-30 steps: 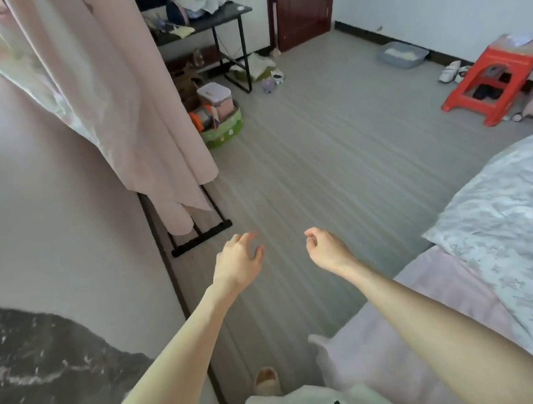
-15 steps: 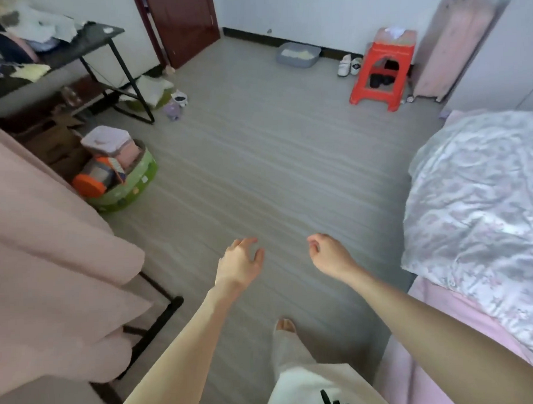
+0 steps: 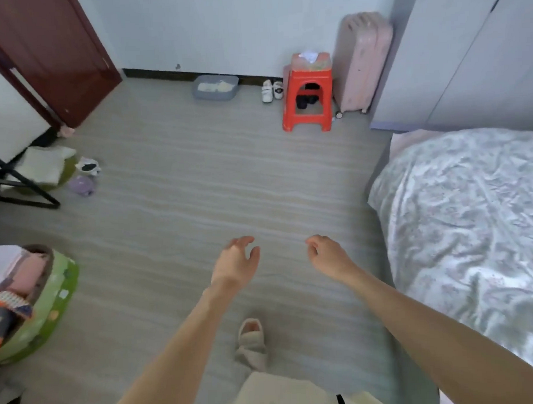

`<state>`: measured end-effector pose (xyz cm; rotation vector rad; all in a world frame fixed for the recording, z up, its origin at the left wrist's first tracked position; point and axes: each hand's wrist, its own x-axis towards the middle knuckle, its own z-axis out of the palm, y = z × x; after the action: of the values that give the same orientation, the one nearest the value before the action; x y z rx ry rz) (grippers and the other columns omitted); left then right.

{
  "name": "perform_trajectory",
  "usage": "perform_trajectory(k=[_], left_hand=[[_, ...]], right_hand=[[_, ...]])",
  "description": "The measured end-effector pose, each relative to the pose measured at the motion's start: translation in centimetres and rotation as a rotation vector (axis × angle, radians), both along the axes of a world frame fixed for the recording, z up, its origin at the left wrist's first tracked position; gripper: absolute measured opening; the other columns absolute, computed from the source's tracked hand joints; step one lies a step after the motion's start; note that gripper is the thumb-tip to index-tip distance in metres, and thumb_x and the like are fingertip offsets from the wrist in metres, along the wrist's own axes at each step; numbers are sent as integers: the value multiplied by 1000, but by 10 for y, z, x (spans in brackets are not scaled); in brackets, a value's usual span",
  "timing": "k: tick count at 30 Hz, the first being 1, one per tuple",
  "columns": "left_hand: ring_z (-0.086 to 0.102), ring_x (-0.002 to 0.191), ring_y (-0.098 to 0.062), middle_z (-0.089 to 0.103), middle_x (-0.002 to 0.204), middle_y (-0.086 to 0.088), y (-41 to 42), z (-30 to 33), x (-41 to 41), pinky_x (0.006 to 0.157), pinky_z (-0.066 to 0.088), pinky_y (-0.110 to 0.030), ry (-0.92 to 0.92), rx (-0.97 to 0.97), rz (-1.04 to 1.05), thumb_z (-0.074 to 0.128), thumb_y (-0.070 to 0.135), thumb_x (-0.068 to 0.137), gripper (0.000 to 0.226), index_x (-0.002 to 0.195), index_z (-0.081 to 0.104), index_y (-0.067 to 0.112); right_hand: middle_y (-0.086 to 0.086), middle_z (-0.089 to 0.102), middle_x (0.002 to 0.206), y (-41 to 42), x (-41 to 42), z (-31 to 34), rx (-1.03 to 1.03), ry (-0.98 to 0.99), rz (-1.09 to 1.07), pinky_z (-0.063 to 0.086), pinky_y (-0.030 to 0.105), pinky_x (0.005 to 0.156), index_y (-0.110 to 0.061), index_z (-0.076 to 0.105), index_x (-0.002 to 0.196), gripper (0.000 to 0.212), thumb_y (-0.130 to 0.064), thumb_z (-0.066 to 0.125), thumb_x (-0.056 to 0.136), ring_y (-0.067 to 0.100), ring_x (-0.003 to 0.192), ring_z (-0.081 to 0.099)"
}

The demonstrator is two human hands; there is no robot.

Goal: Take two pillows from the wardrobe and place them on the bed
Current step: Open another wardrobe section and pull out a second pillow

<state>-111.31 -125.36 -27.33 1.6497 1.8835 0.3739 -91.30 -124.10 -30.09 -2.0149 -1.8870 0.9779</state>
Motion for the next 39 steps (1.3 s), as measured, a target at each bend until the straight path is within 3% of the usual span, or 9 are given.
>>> perform_trajectory(k=[10,14,20,30,39], left_hand=[[52,116,-25,56,128,-10,286,-1,34,98,41,-35,-61,70,-278,48,24,93,33,123,54,13],[50,119,-22,54,130,-7,383,7,78,100,38,-34,-74,46,-436,46,26,94,35,126,51,15],[48,120,-19,53,130,-5,502,-7,179,102,36,-34,-114,21,-650,46,27,93,36,127,50,16],[49,120,-23,55,127,-9,735,13,366,101,37,-33,-125,94,-672,48,20,92,33,124,53,12],[51,116,-27,56,127,-12,923,9,495,100,36,-34,-61,103,-709,48,19,92,32,123,55,11]], right_hand=[[17,54,125,223,26,4,35,65,-341,39,31,93,-6,52,122,32,-11,38,94,29,111,53],[14,59,119,292,64,18,61,50,-488,38,24,82,-9,54,121,31,-14,40,93,25,103,56],[15,60,122,385,152,4,30,0,-692,41,29,91,-8,56,119,31,-15,41,93,29,111,56],[19,63,117,611,330,6,54,11,-765,40,32,93,-6,56,119,30,-11,42,92,33,109,57],[15,58,127,776,459,9,-29,43,-837,39,35,99,-12,52,125,34,-16,41,93,32,117,52]])
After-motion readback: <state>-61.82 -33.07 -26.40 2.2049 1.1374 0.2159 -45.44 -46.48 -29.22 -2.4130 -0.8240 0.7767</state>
